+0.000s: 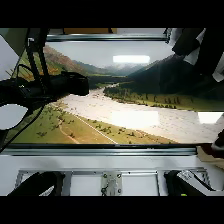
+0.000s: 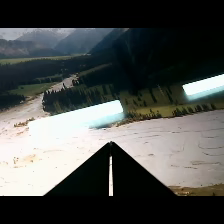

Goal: Fold the clothes and pants, and hang the long-sleeved shirts on hangers.

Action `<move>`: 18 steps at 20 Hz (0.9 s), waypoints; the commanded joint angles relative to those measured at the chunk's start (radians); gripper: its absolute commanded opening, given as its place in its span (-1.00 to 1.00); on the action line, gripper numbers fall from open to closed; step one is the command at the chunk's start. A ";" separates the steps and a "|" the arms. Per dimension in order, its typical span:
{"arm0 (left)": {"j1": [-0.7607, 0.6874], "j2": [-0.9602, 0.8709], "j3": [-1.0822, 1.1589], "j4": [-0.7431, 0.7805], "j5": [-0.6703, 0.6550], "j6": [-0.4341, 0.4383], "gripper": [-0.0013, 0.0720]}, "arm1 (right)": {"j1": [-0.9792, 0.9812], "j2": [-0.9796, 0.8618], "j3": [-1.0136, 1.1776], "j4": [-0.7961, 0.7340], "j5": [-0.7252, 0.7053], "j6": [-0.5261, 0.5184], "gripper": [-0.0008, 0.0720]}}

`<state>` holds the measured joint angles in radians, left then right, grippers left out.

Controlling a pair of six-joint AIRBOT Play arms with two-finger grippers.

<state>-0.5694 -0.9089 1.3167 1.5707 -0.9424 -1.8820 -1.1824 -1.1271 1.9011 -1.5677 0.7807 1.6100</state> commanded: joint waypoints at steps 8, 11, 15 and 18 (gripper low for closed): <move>0.001 0.000 0.000 0.000 0.000 0.000 -0.93 | 0.001 0.150 0.000 0.322 -0.020 -0.006 0.82; 0.001 0.000 0.000 0.000 0.000 0.000 -0.93 | 0.032 0.161 0.000 0.709 -0.047 -0.111 0.83; 0.001 -0.001 0.000 0.001 0.000 0.000 -0.92 | 0.276 0.114 -0.014 1.033 0.071 -0.433 0.82; 0.001 -0.001 0.000 0.000 -0.001 0.000 -0.93 | 0.576 0.037 -0.014 1.041 0.295 -0.602 0.82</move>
<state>-0.5694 -0.9089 1.3167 1.5707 -0.9424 -1.8820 -0.8322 -1.0370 1.8889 -0.6540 0.8921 1.2133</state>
